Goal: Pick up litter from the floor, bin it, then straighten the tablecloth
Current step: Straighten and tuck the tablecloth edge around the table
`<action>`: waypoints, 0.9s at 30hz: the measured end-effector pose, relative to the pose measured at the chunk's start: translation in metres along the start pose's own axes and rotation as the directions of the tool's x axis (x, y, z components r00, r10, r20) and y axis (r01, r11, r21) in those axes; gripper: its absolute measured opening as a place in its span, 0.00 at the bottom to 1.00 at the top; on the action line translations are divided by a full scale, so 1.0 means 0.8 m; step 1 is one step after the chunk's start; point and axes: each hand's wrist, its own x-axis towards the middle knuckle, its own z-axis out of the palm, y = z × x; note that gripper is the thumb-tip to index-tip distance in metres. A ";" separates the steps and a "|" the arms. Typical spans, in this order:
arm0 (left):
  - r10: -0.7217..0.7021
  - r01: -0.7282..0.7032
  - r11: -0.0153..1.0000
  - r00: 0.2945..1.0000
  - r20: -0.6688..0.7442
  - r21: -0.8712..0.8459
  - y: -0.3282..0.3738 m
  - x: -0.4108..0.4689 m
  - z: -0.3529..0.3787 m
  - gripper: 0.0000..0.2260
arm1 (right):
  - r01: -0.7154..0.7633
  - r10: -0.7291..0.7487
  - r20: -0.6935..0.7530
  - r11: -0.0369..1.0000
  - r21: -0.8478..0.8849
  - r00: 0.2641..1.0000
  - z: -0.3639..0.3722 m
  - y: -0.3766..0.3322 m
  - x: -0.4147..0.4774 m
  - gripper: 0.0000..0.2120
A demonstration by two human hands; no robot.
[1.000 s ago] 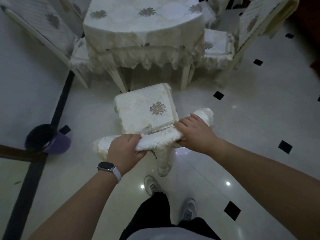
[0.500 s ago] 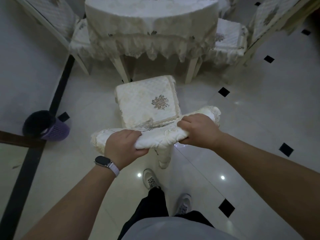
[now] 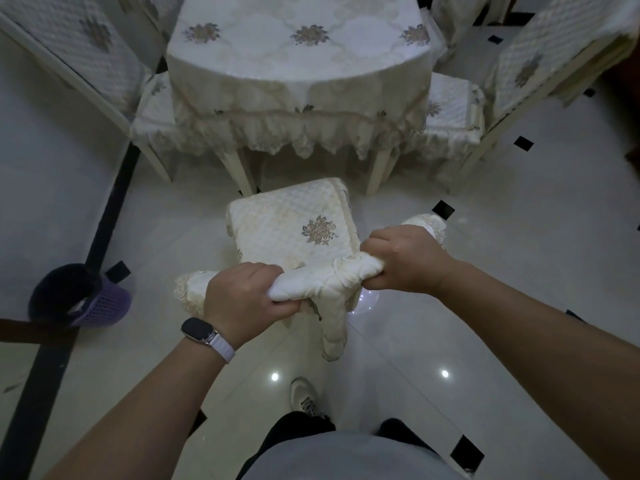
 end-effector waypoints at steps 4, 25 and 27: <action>-0.006 0.005 1.000 1.000 -0.012 -0.020 -0.031 0.050 -0.011 0.15 | -0.006 0.005 -0.094 1.000 -0.012 0.996 -0.011 0.013 0.049 0.18; 0.066 -0.065 0.998 0.997 -0.042 0.027 -0.142 0.292 0.024 0.20 | -0.017 0.001 -0.247 0.998 -0.065 0.969 -0.045 0.156 0.245 0.20; 0.082 -0.082 0.997 0.996 -0.031 0.011 -0.150 0.307 0.027 0.20 | -0.029 0.011 -0.260 0.997 -0.067 0.965 -0.047 0.162 0.255 0.20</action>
